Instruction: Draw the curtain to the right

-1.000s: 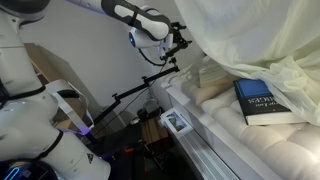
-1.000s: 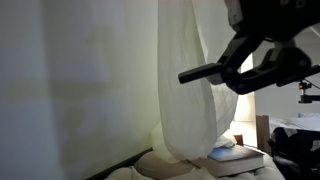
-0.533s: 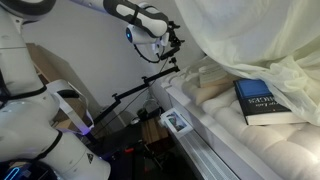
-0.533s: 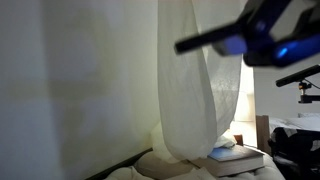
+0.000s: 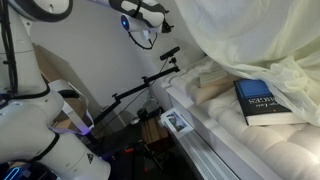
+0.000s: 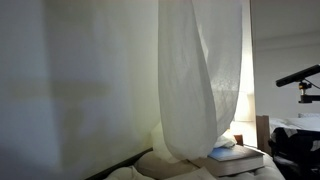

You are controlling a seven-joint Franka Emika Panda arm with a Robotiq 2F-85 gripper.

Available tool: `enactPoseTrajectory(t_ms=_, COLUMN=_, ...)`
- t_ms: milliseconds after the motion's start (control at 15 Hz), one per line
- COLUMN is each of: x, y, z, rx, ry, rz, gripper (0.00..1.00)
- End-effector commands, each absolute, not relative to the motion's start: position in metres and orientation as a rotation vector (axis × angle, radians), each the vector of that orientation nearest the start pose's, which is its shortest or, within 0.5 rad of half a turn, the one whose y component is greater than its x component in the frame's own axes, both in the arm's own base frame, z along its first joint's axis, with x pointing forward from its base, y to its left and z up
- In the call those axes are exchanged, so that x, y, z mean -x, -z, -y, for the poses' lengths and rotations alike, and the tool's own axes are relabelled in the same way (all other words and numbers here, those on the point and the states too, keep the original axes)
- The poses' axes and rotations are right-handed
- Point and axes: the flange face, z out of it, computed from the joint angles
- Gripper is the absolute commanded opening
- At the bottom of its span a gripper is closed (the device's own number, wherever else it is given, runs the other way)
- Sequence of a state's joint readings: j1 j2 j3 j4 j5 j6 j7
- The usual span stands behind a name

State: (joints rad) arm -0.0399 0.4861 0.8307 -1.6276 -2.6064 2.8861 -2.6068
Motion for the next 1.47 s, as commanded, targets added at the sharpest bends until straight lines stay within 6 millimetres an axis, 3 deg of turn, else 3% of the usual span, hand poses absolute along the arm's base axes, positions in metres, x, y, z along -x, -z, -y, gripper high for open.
enactPoseTrajectory(t_ms=0, x=-0.540, y=-0.424, z=-0.418, rx=1.605, ry=0.945, rz=-0.774, gripper=1.00)
enactPoseTrajectory(t_ms=133, x=-0.569, y=-0.426, z=-0.394, rx=1.514, ry=1.063, rz=-0.842, gripper=1.00)
enactPoseTrajectory(t_ms=267, x=-0.589, y=-0.439, z=-0.360, rx=1.397, ry=1.144, rz=-0.914, gripper=1.00)
enactPoseTrajectory(t_ms=533, x=-0.612, y=-0.445, z=-0.288, rx=1.205, ry=1.265, rz=-1.018, gripper=1.00)
enactPoseTrajectory(t_ms=867, x=-0.606, y=-0.460, z=-0.207, rx=1.014, ry=1.342, rz=-1.094, gripper=1.00)
enactPoseTrajectory(t_ms=1067, x=-0.592, y=-0.453, z=-0.172, rx=0.935, ry=1.375, rz=-1.123, gripper=1.00)
enactPoseTrajectory(t_ms=1267, x=-0.580, y=-0.446, z=-0.153, rx=0.895, ry=1.385, rz=-1.142, gripper=1.00)
enactPoseTrajectory(t_ms=1400, x=-0.572, y=-0.434, z=-0.151, rx=0.923, ry=1.392, rz=-1.150, gripper=1.00)
